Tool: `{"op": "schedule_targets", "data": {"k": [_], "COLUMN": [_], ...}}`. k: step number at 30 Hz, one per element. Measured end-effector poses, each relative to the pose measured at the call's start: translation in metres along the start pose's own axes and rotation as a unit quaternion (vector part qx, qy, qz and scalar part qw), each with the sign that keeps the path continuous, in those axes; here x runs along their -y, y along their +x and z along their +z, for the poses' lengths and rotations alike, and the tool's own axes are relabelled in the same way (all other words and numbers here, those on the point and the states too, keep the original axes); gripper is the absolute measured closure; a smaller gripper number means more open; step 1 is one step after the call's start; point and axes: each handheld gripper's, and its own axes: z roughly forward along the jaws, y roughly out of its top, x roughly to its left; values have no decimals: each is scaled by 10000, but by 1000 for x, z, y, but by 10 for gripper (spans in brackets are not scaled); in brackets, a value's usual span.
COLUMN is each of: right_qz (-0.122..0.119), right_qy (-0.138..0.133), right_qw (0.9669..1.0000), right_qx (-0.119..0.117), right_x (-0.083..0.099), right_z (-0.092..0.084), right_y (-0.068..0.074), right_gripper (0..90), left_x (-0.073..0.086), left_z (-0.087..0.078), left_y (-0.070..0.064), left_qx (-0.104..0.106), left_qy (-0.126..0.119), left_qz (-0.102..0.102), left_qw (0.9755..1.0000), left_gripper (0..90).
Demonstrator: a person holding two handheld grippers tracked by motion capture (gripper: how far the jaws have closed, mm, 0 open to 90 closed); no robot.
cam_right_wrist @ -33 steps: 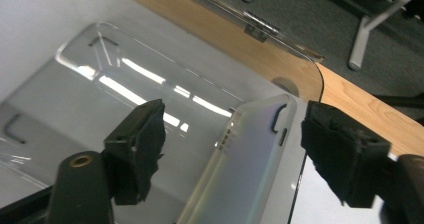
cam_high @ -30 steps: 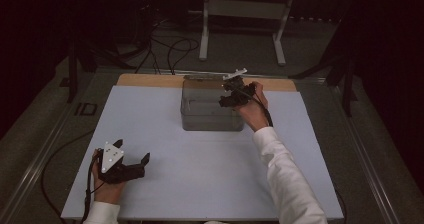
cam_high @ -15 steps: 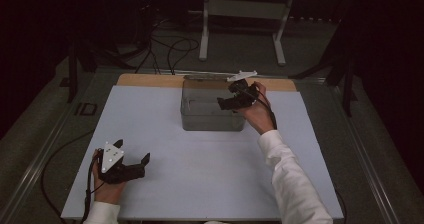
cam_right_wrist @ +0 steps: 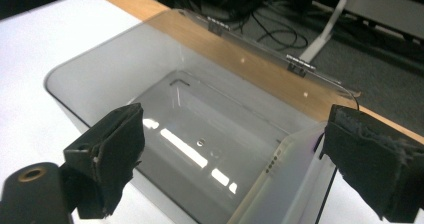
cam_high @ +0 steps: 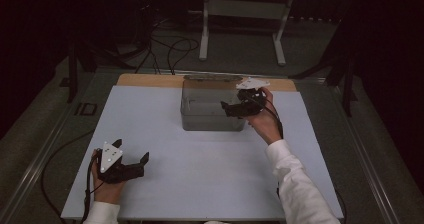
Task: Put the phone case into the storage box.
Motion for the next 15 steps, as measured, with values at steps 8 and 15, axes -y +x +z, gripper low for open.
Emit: {"op": "schedule_targets", "data": {"k": [8, 15], "right_qz": [44, -43], "right_qy": [-214, -283], "right_qw": [9998, 9996], "right_qx": [-34, 68], "right_x": [14, 31], "right_z": [-17, -31], "right_y": [1, 2], "right_gripper": [94, 94], "left_x": [0, 0], "left_z": [0, -1], "left_y": [-1, -1], "left_qx": [10, 2], "left_qy": [16, 1], "left_qz": [12, 9], "left_qw": [10000, 10000], "left_gripper": [2, 3]}}
